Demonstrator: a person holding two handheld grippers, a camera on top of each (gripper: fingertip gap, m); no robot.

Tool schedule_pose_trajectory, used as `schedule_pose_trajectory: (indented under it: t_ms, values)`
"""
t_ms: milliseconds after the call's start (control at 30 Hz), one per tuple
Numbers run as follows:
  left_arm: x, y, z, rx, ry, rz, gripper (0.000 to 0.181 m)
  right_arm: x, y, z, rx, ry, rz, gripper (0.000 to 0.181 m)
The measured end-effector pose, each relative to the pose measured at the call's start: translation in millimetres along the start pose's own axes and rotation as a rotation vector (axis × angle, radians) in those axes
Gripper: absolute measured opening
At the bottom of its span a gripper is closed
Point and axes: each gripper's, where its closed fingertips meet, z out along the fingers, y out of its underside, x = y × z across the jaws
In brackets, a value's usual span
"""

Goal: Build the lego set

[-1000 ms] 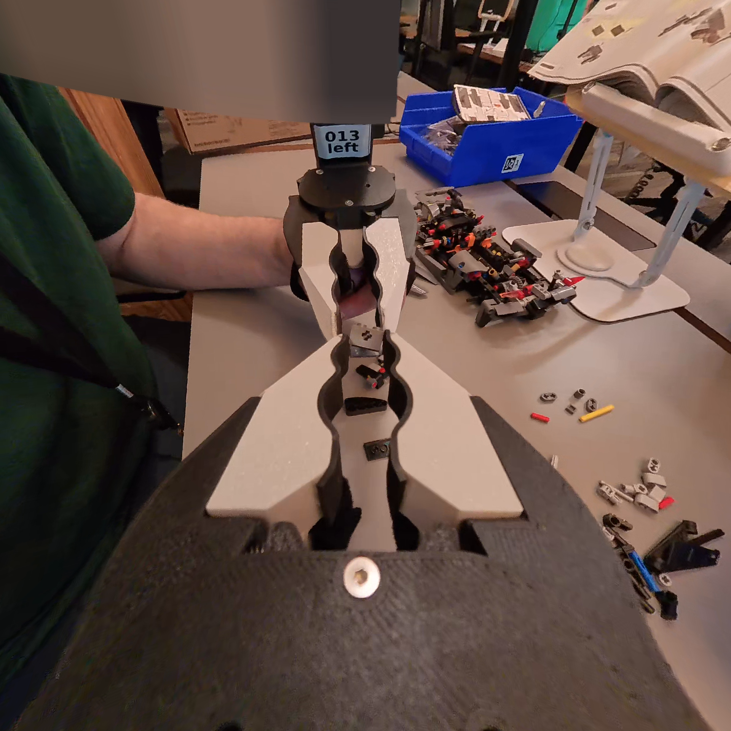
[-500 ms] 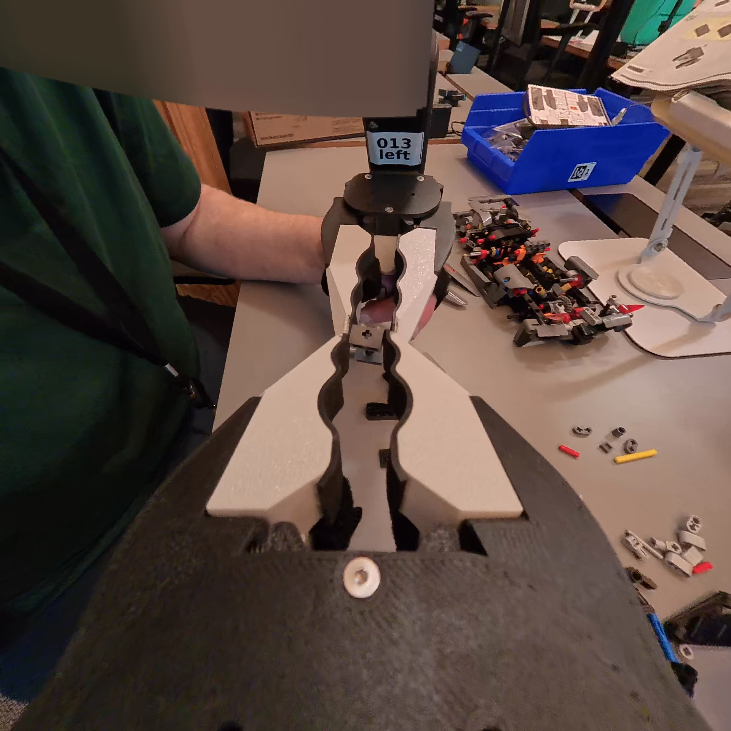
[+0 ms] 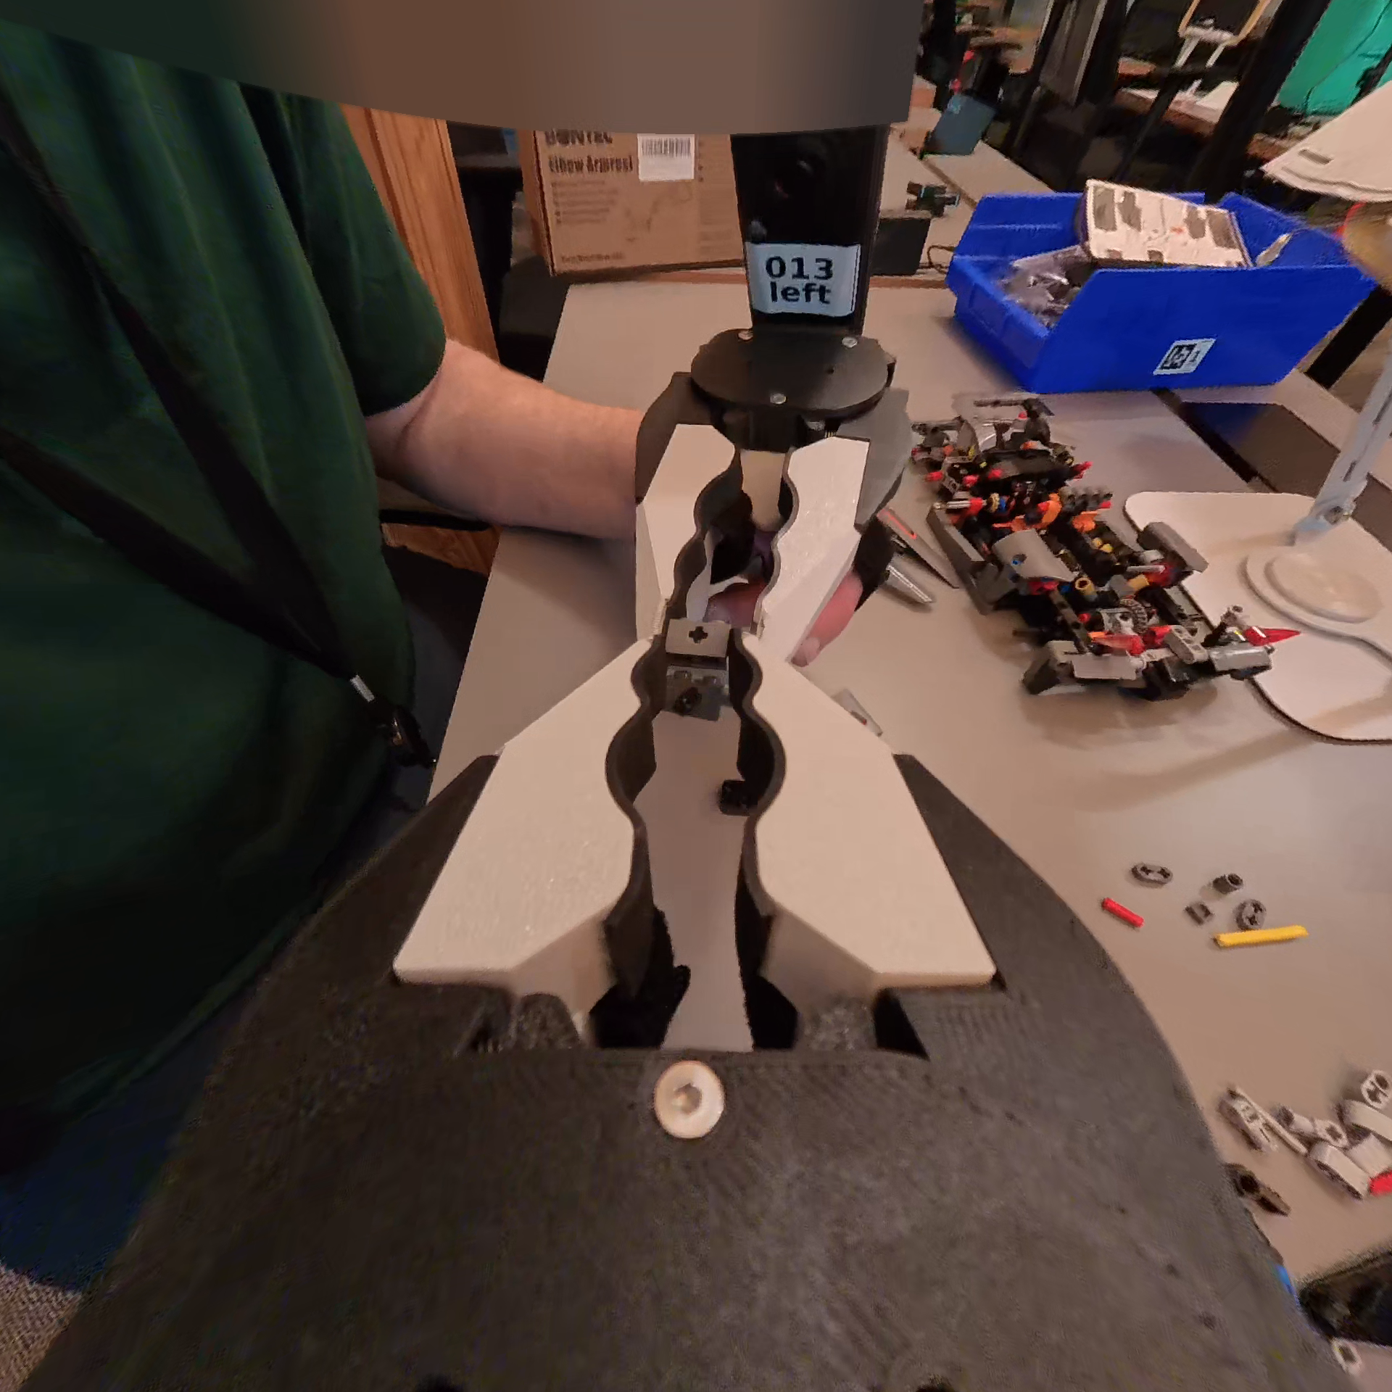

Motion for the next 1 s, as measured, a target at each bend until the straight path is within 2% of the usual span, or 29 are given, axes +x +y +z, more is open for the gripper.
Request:
schedule_pose_trajectory:
  t_ms: [300,700,1000]
  values:
    - [-7,-5,-5,0.051,-0.008,-0.036,0.023,5,-7,-16,0.080,0.055,0.020,0.015]
    - [-7,-14,-8,0.119,0.005,-0.072,0.023,5,-18,-26,0.312,0.000,0.074,0.015]
    - [-7,-18,-8,0.147,0.014,-0.092,0.023,6,-18,-22,0.403,-0.002,0.092,0.015]
